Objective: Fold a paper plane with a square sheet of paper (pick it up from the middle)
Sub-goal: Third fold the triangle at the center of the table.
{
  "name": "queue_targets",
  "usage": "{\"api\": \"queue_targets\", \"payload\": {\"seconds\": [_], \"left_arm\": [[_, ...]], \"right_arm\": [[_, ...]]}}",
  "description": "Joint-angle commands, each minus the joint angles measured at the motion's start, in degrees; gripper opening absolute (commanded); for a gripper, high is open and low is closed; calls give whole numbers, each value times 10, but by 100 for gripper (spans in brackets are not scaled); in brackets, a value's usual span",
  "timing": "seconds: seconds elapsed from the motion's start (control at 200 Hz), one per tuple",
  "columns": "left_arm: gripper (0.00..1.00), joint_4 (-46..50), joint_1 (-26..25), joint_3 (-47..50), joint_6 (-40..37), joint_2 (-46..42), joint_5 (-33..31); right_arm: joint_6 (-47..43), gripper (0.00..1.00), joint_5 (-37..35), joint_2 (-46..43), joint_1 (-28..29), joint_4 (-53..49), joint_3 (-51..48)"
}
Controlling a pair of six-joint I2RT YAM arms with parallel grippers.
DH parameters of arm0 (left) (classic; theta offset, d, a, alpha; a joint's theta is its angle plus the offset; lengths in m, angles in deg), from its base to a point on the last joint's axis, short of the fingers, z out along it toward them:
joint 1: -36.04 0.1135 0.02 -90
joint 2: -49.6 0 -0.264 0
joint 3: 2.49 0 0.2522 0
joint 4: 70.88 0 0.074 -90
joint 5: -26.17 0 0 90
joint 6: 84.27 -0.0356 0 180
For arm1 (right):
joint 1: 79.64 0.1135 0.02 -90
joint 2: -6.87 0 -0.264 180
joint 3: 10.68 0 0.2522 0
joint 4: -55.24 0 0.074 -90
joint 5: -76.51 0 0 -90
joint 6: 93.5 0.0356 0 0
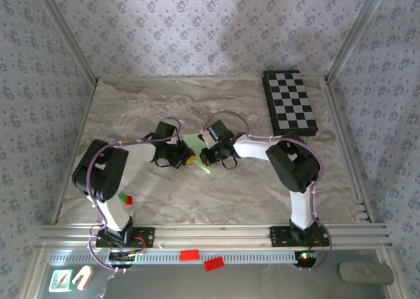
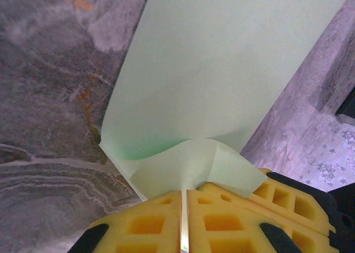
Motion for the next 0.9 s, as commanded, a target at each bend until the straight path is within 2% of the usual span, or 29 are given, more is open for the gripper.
{"api": "queue_targets", "payload": {"seconds": [0.0,0.5,0.73,0.895], "left_arm": [[12,10,-3,4,-12,12,-9],[12,5,-2,-2,-15,23,-5],[12,24,-2,-21,-32,13,-4],[12,27,-2,-26,-38,17,-1]], "right_arm": [[9,2,-2,18,-4,-24,11],[9,3,-4,19,-4,-32,11],[10,13,14,19,-8,-32,11],[13,16,28,21,-13,-31,11]]}}
